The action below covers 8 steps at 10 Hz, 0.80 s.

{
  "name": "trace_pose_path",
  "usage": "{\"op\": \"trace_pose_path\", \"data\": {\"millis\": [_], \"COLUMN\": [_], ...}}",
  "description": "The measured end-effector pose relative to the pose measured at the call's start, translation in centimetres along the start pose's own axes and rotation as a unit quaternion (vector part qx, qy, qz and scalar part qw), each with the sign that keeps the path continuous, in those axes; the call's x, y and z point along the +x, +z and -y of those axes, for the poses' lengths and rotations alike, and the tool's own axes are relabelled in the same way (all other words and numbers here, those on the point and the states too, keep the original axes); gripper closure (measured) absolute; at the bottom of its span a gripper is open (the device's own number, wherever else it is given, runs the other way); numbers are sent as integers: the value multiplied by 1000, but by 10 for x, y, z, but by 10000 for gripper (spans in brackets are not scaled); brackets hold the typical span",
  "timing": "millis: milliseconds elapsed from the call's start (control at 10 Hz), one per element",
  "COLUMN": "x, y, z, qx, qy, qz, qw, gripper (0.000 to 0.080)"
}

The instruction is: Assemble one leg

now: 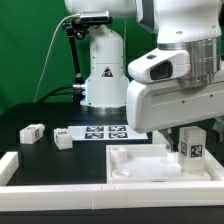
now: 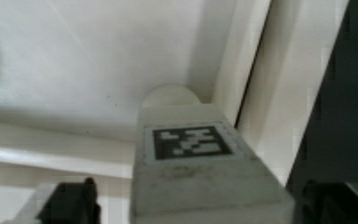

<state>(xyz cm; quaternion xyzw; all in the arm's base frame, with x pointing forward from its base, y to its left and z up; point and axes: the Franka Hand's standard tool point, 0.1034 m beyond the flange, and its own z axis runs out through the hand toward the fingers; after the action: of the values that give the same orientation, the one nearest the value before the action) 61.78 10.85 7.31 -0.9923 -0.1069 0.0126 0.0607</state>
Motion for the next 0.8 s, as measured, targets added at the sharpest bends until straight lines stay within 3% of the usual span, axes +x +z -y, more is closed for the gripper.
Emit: {"op": "trace_pose_path", "data": {"millis": [100, 200, 300, 600, 800], "x": [0, 0, 0, -1, -2], "y": [0, 0, 0, 1, 2], "z": [0, 0, 0, 0, 4], "qx": [0, 0, 0, 2, 7], "qy": [0, 0, 0, 32, 171], "qz": [0, 0, 0, 1, 0], "qw": [1000, 1000, 1000, 999, 985], "gripper": [403, 403, 507, 507, 507]}}
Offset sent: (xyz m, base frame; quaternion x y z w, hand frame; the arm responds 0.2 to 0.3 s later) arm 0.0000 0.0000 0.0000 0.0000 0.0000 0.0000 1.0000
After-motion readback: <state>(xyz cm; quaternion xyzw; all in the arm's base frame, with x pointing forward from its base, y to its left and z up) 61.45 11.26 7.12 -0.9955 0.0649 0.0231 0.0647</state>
